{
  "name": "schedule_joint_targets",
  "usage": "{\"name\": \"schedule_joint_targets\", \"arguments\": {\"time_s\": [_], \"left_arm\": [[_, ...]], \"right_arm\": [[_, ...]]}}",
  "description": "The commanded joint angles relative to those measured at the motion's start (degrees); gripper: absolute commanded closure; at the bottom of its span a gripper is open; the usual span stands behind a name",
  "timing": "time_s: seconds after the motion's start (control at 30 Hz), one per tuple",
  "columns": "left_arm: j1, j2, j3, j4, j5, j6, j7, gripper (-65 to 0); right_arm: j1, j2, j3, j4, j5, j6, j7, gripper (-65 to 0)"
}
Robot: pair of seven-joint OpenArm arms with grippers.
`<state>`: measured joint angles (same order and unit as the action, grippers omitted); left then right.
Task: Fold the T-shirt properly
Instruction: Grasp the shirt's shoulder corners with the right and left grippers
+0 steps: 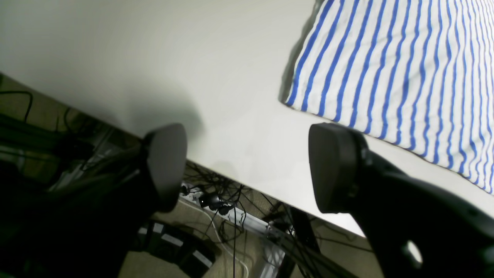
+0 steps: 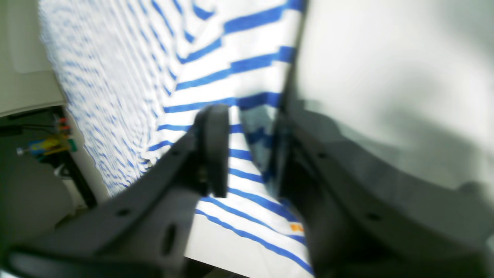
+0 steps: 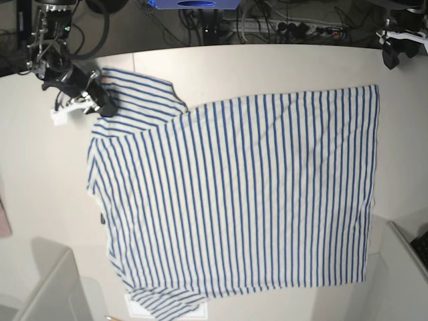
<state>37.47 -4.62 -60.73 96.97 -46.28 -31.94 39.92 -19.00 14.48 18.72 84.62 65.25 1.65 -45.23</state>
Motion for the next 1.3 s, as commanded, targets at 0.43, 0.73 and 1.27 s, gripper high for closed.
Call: {"name": "schedule_joint_targets", "arguments": {"time_s": [0.43, 0.73, 1.27], "left_arm": [[-7.89, -0.78, 1.61, -6.02, -0.97, -0.63, 5.57, -46.2], [-14.75, -0.78, 2.75, -13.67, -0.97, -0.45, 8.47, -46.2], [-19.94, -0.52, 6.71, -20.62, -0.97, -0.36, 8.21, -43.9]], "right_arm": [[-0.56, 0.86, 0.05, -0.09, -2.00, -1.52, -1.32, 0.0], [-0.47, 0.86, 0.31, 0.00, -2.00, -1.61, -1.32, 0.0], [-0.38, 0.86, 0.40, 0.44, -2.00, -1.61, -1.32, 0.0]]}}
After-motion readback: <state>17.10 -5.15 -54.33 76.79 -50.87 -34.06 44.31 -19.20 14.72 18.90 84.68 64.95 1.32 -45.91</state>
